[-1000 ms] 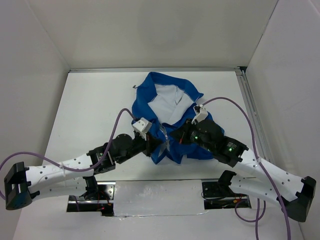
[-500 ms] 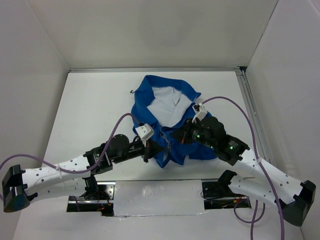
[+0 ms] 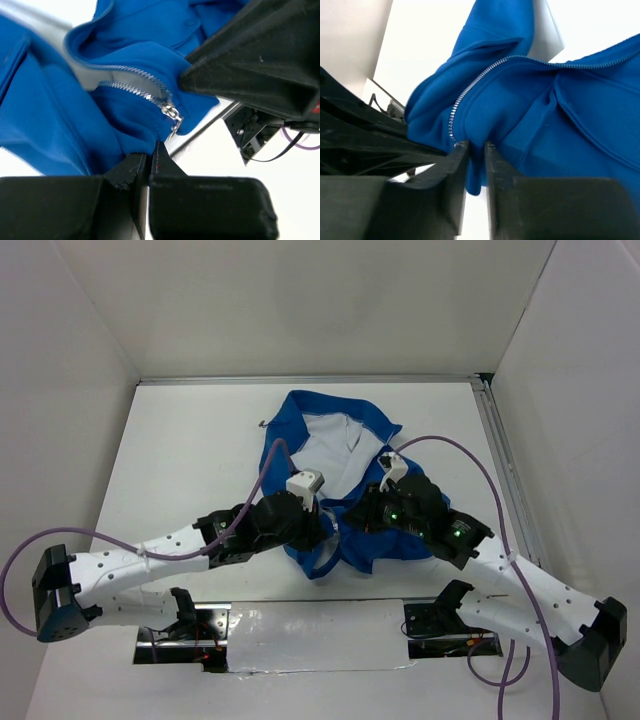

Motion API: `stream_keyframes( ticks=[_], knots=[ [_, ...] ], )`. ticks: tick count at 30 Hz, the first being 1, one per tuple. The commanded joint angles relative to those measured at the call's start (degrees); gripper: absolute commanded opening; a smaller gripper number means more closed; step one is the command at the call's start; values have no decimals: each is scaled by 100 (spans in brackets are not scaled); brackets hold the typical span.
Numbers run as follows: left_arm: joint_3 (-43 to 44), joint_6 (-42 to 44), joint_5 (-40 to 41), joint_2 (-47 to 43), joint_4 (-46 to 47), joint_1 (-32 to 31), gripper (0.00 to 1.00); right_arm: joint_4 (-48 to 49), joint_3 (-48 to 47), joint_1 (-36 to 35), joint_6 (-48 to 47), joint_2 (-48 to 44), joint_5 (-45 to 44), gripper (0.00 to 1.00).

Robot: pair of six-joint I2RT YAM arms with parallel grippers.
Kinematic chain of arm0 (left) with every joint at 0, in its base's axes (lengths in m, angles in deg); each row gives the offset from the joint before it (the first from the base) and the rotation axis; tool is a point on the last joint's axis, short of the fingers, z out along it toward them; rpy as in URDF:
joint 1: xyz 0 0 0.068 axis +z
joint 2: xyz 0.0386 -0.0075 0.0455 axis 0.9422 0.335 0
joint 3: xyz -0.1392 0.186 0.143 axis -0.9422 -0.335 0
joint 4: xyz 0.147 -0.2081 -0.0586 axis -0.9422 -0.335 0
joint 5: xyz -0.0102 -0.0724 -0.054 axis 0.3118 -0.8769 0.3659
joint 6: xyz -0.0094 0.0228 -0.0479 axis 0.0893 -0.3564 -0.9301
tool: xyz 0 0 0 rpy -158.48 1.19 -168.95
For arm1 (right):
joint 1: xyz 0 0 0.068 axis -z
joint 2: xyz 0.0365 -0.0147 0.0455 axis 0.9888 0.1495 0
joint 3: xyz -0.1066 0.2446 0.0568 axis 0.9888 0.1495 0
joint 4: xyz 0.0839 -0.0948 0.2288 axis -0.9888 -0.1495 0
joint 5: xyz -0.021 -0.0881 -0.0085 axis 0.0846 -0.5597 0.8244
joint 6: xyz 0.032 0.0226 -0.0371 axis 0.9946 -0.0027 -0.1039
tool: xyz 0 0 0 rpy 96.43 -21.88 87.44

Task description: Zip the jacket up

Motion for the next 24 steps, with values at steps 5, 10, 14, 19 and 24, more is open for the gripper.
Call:
stream_keyframes(
  ticks=[5, 10, 14, 19, 24],
  knots=[
    [968, -1182, 356, 233, -1639, -22, 0, -494, -332, -267, -692, 147, -453, 52],
    [1407, -1815, 567, 462, -2518, 5, 0, -1021, -648, -935, -763, 183, -1708, 69],
    [1566, -1956, 488, 497, -2677, 5, 0, -1284, -798, -1401, -869, -98, -2299, 78],
    [1689, -2044, 348, 445, -2773, 5, 0, -1470, -1140, -2358, -1255, -292, -2625, 84],
    [1760, -2080, 137, 383, -2730, 14, 0, -1724, -1447, -4238, -1450, 460, -4239, 84]
  ],
)
